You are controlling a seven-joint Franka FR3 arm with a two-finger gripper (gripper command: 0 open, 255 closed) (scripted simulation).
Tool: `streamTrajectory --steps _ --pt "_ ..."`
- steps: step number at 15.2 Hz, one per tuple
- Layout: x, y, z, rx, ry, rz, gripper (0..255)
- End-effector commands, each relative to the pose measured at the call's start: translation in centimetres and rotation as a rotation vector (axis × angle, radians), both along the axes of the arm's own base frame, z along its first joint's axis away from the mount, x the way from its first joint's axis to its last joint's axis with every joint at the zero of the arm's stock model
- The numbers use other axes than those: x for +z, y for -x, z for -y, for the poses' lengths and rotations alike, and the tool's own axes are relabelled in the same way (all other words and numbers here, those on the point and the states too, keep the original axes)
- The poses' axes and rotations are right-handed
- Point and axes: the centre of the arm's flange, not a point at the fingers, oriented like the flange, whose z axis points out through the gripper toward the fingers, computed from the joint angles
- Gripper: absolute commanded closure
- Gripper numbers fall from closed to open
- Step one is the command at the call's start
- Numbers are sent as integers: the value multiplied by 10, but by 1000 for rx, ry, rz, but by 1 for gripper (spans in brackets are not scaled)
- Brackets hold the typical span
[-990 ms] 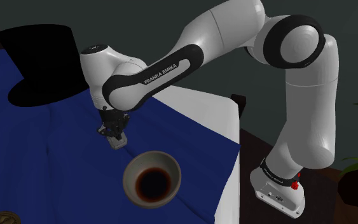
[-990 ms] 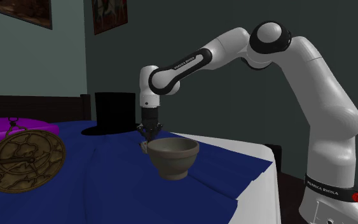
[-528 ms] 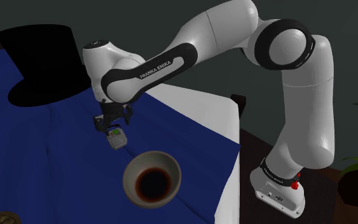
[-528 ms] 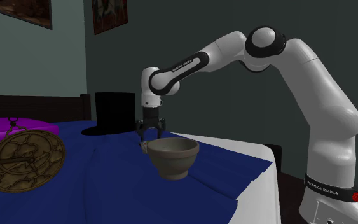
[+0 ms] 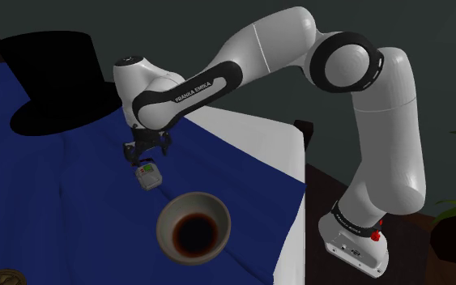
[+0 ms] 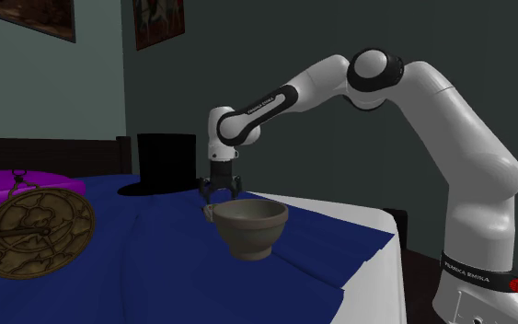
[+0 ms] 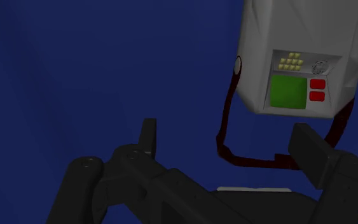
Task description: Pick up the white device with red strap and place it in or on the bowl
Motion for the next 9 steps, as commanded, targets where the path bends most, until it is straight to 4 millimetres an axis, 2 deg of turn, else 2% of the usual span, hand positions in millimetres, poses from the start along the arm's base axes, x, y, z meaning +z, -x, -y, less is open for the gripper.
streamTrajectory --steps 1,2,9 --pt "-11 0 1 0 0 0 0" --pt "-19 -1 1 0 0 0 0" --pt "-19 -1 1 0 0 0 0"
